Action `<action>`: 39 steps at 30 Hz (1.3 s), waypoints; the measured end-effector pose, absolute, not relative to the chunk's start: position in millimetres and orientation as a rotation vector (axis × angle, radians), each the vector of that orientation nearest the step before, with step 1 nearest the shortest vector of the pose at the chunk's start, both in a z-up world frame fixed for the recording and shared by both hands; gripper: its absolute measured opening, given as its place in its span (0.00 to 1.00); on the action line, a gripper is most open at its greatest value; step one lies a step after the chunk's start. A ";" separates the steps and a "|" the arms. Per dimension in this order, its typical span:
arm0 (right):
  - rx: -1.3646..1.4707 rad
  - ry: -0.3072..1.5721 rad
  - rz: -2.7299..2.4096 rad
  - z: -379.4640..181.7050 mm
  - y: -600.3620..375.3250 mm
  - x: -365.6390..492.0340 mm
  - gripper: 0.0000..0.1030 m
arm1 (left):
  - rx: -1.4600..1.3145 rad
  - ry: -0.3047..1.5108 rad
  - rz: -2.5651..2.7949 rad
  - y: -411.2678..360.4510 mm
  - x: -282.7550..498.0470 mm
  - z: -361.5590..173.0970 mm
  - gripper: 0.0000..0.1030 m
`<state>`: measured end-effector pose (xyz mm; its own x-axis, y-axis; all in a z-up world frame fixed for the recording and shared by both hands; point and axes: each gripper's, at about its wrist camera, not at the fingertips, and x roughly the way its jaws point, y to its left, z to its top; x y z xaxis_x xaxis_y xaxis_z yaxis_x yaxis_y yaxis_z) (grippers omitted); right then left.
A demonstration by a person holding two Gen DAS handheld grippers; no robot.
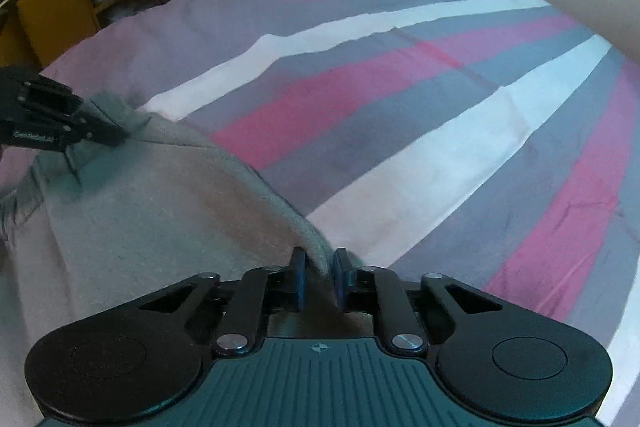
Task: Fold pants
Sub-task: 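Grasp the waistband with the left tool while the right tool grasps the other waistband corner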
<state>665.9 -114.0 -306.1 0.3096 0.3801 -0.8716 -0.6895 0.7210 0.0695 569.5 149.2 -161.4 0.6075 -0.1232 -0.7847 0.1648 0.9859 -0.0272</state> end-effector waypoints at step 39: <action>0.462 1.293 0.379 -263.7 -224.4 356.8 0.48 | -0.653 1.095 0.031 182.5 319.1 -171.0 0.42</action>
<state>356.8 -224.4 -263.7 0.2358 0.5151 -0.8241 -0.0119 0.8494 0.5276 319.1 182.5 -171.0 0.4772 -0.2887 -0.8300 -0.3347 0.8136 -0.4754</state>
